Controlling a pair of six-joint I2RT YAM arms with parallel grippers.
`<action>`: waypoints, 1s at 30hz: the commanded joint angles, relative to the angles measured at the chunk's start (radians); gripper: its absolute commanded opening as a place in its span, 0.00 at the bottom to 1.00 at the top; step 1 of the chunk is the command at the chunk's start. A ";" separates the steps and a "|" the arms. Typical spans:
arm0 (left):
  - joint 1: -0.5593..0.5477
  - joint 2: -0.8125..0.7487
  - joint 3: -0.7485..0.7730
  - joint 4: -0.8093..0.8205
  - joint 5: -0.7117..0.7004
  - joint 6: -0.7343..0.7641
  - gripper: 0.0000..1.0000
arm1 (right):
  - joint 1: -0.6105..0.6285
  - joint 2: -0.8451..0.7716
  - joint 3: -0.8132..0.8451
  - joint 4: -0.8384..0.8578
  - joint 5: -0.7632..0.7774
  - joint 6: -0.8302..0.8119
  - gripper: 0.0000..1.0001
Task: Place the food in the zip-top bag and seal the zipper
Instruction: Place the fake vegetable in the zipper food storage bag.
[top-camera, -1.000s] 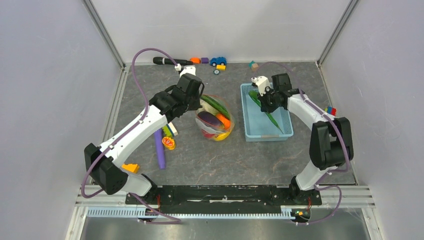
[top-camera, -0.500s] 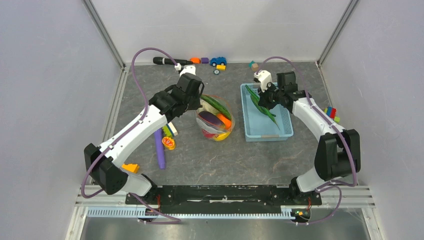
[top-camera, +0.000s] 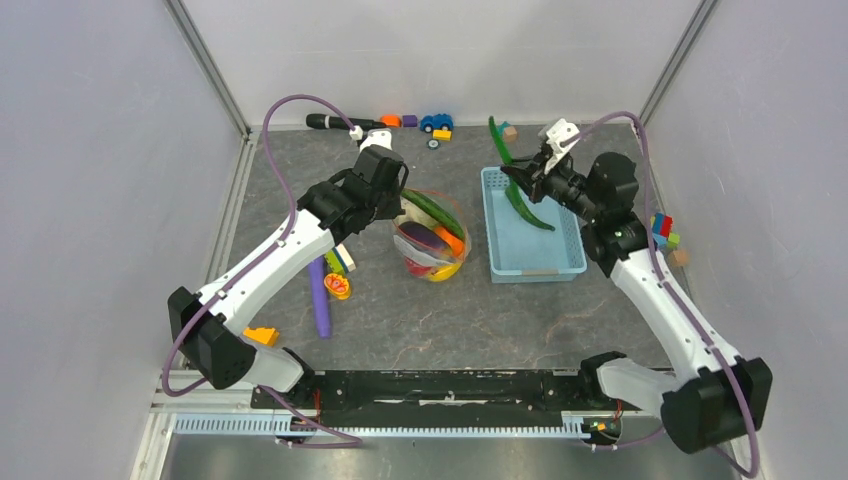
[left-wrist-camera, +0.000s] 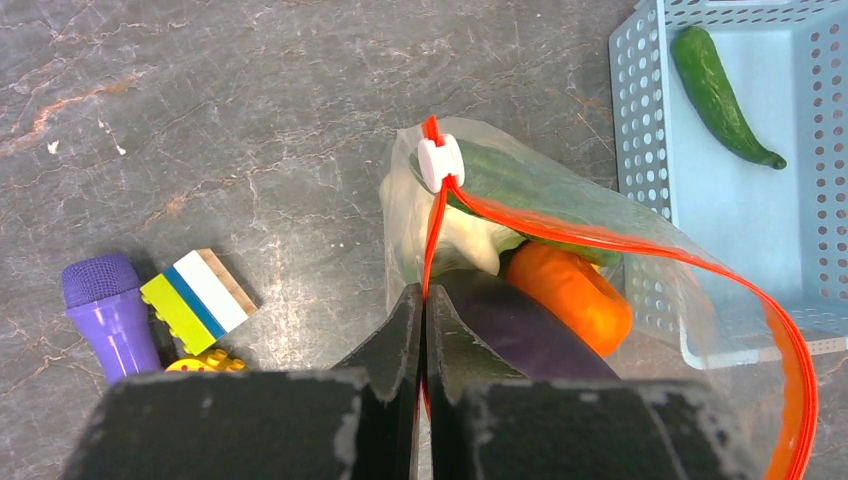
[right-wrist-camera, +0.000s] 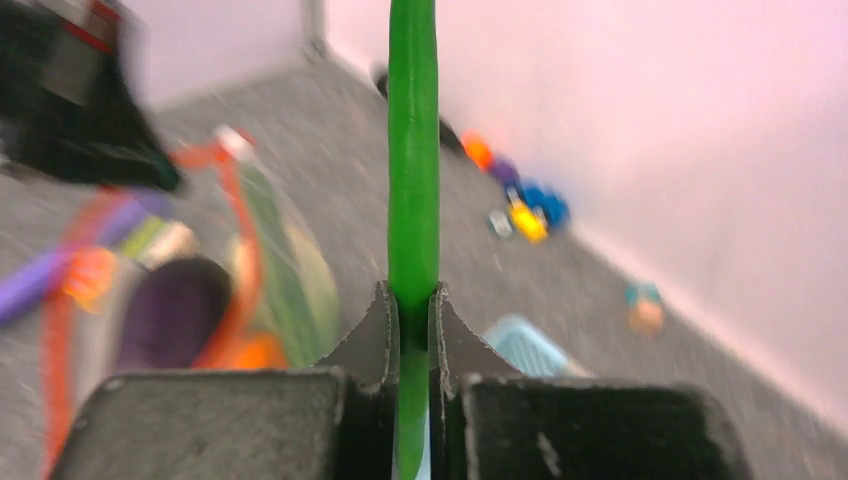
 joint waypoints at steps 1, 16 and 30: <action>0.004 -0.015 0.044 0.009 0.001 -0.024 0.05 | 0.127 -0.061 -0.019 0.376 -0.085 0.180 0.00; 0.005 -0.016 0.044 0.009 0.017 -0.044 0.05 | 0.374 0.062 -0.084 0.679 -0.069 0.216 0.00; 0.005 -0.020 0.044 0.009 0.021 -0.052 0.05 | 0.427 0.062 -0.131 0.343 0.188 -0.055 0.05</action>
